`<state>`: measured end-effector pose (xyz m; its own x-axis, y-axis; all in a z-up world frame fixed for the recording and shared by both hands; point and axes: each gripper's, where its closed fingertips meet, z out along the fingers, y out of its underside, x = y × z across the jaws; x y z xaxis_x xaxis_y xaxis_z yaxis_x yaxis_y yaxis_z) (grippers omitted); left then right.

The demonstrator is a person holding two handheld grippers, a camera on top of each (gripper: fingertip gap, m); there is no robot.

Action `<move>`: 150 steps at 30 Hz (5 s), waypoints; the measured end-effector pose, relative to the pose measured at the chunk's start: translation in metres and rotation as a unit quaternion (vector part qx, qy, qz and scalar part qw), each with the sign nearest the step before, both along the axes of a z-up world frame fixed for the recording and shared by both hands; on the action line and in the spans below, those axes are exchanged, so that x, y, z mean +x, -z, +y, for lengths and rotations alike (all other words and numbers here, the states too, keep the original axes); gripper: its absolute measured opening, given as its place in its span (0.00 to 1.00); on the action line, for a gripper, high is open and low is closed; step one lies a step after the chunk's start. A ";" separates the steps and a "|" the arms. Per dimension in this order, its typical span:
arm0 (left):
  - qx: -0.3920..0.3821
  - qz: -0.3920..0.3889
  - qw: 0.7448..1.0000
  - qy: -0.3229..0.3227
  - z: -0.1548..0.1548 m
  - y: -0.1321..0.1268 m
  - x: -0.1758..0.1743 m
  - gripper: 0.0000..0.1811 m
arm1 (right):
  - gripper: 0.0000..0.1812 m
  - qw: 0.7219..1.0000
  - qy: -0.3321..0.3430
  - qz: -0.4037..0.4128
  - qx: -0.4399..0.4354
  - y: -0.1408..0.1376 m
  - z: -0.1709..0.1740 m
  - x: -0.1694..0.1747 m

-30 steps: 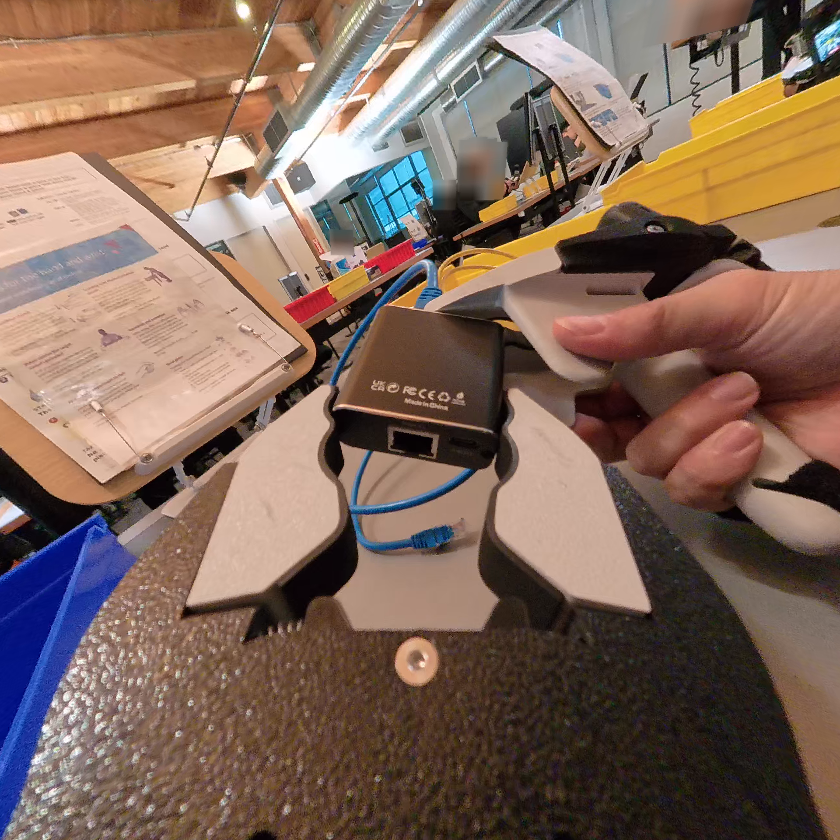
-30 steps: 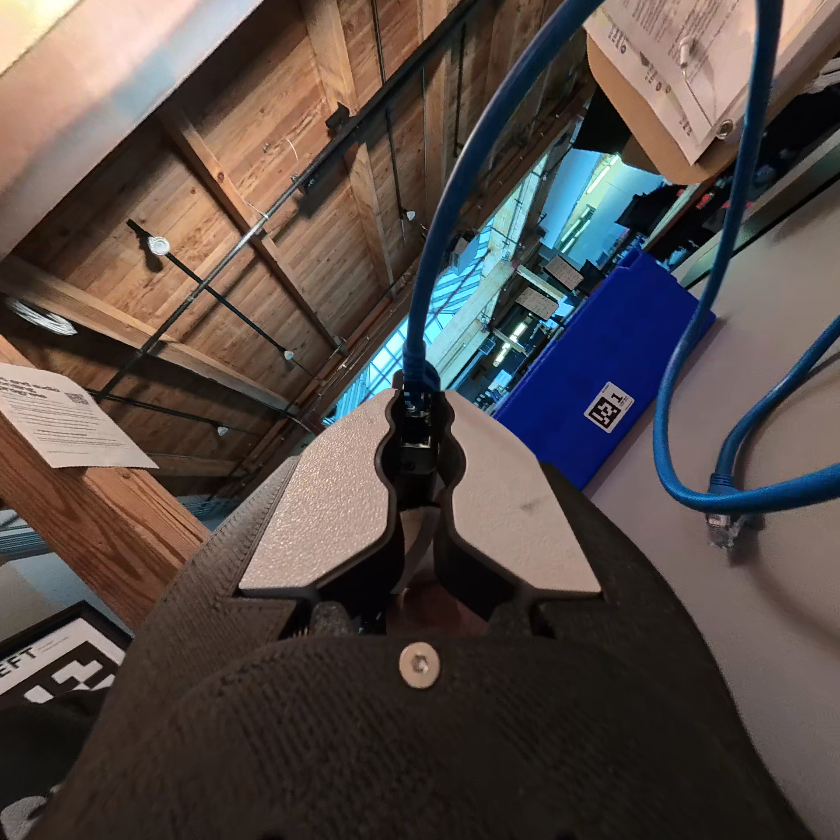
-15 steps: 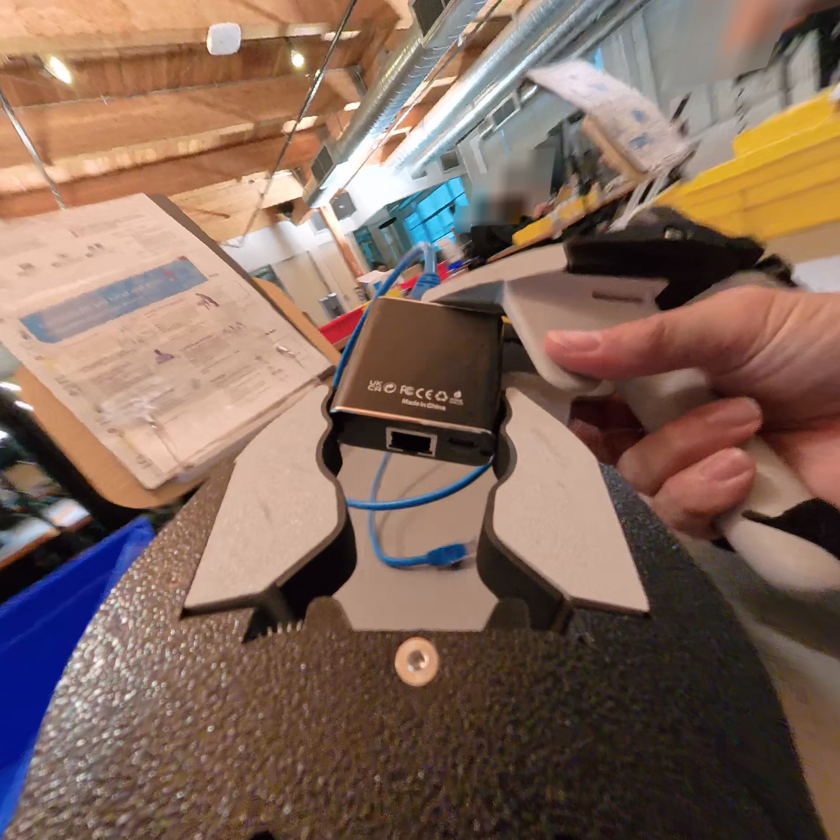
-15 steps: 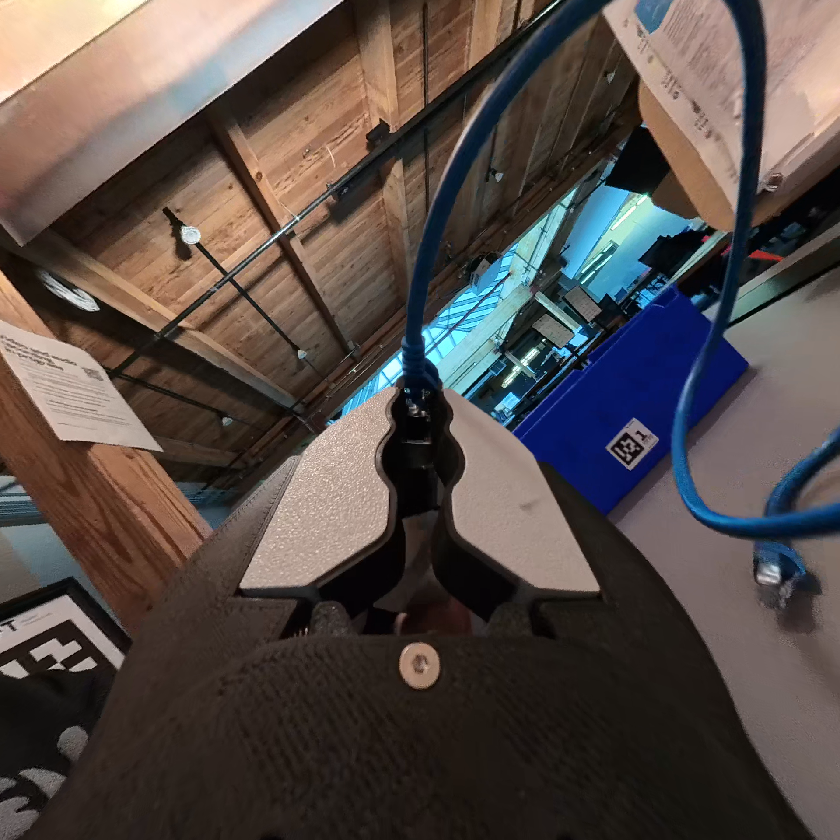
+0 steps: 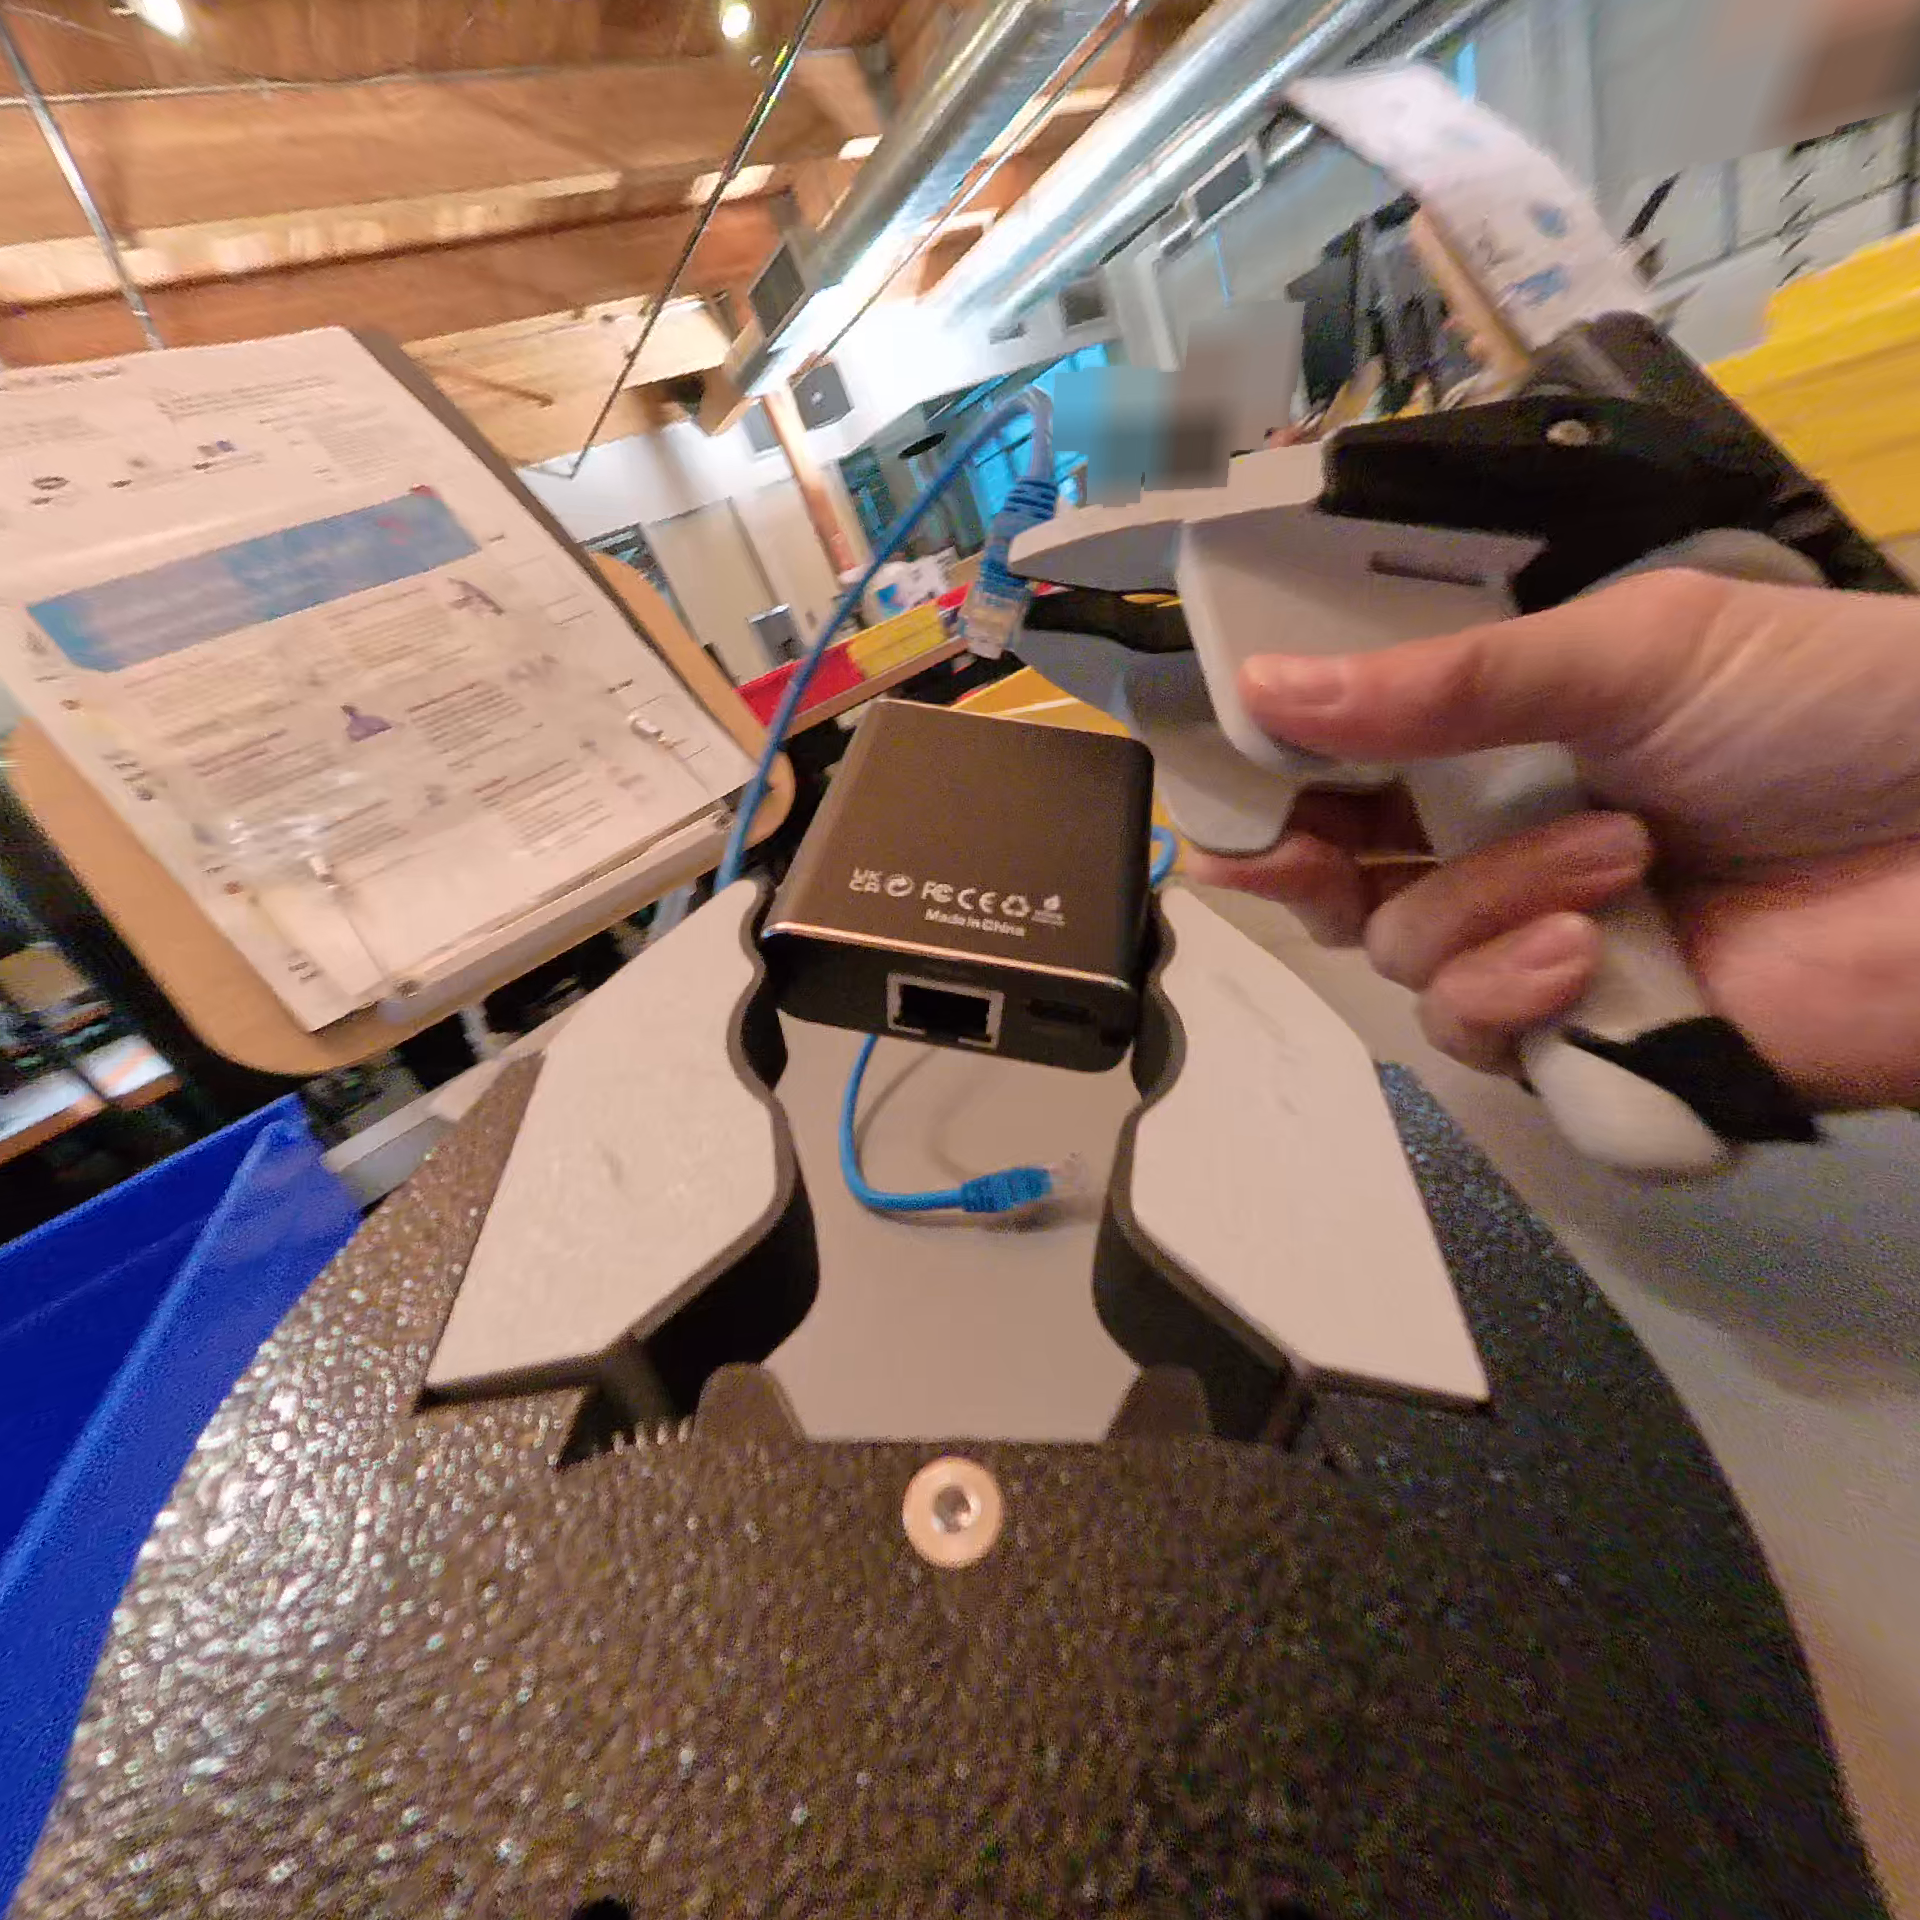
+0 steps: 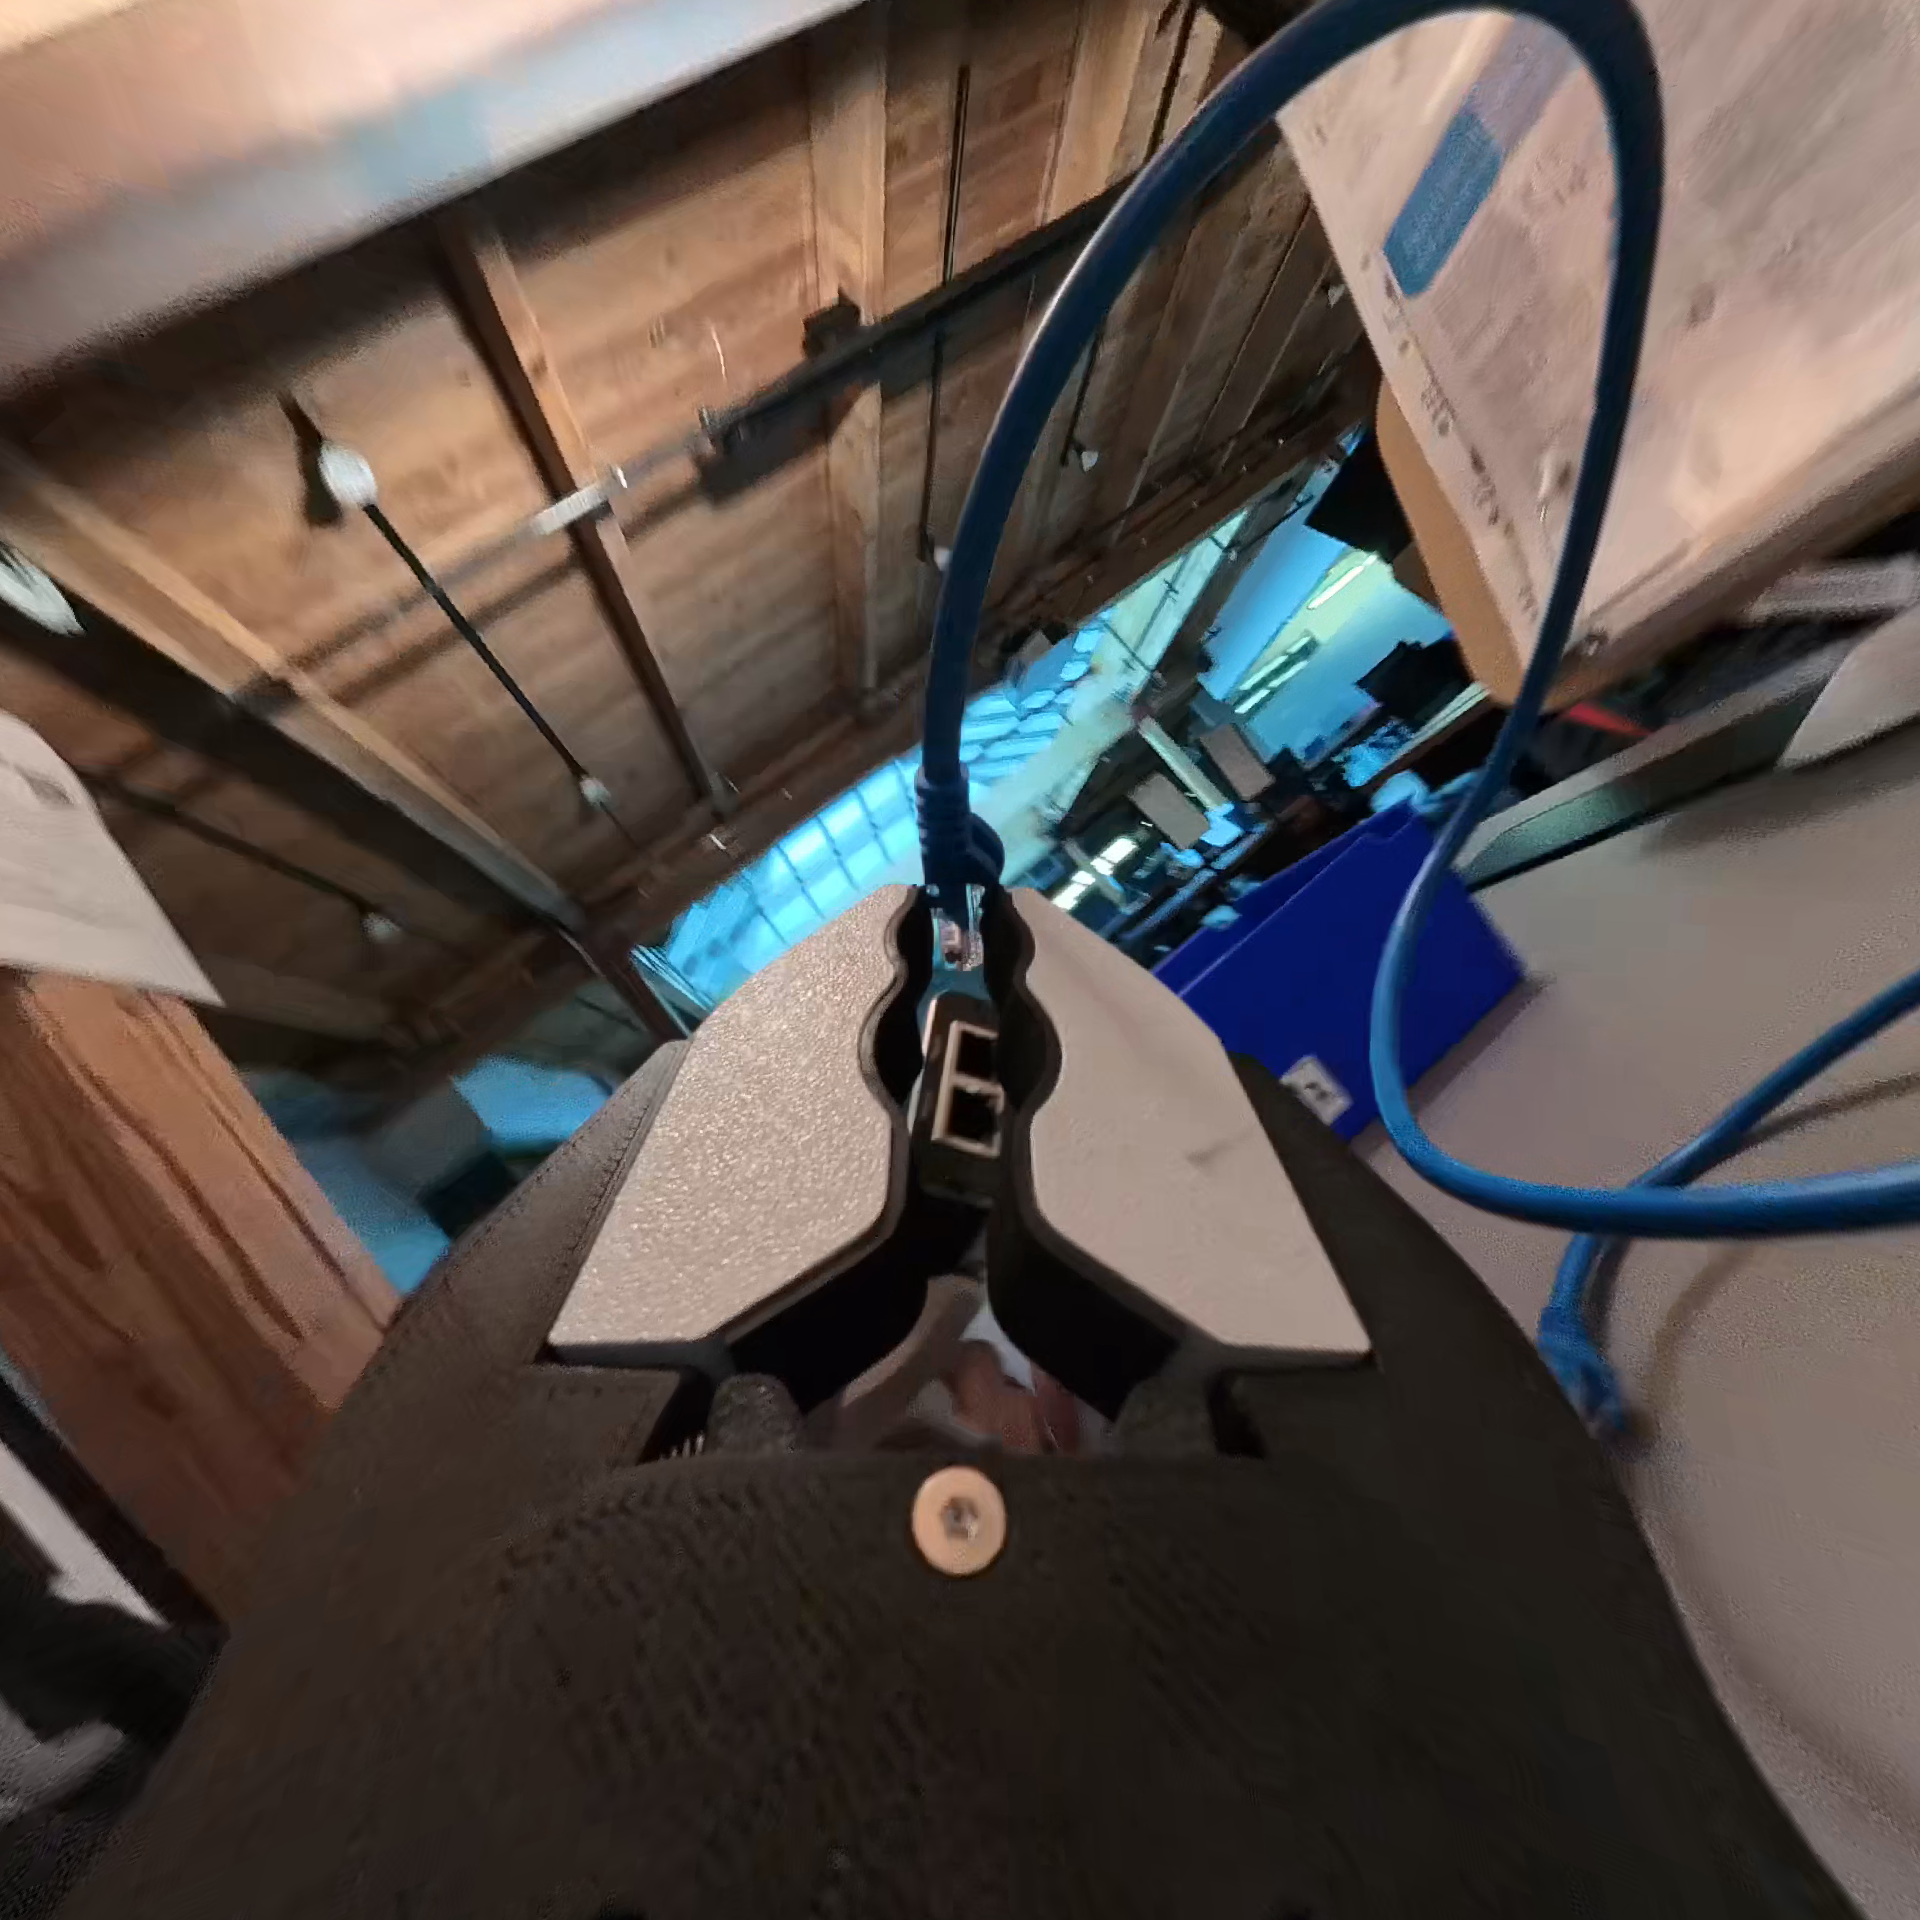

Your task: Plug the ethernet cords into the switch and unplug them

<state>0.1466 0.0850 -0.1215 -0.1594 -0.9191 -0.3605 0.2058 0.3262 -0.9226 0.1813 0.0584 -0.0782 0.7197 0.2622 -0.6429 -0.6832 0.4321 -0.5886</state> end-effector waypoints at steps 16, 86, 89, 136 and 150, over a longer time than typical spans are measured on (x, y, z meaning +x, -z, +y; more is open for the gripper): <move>-0.059 0.023 0.998 0.022 0.014 0.007 0.004 0.36 | 0.07 0.947 0.005 -0.256 -0.193 -0.112 -0.119 0.062; -0.059 0.035 0.996 0.051 0.005 0.010 0.003 0.36 | 0.05 0.842 0.111 -0.373 -0.373 -0.229 -0.187 0.183; -0.059 0.036 0.996 0.052 0.005 0.011 0.003 0.36 | 0.05 0.847 0.076 -0.358 -0.386 -0.214 -0.183 0.180; -0.044 0.028 0.994 0.091 -0.010 0.010 0.000 0.36 | 0.46 0.869 -0.224 -0.151 -0.414 0.004 -0.059 0.050; 0.069 0.013 0.984 0.162 -0.047 0.020 -0.014 0.36 | 0.15 0.800 -0.479 -0.071 -0.353 0.058 0.001 -0.085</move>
<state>0.1326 0.0379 -0.1414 -0.4462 -0.7618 -0.4696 0.2963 0.3694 -0.8808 0.0962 0.0593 -0.1360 0.4849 0.3445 -0.8038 -0.4061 -0.7253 -0.5559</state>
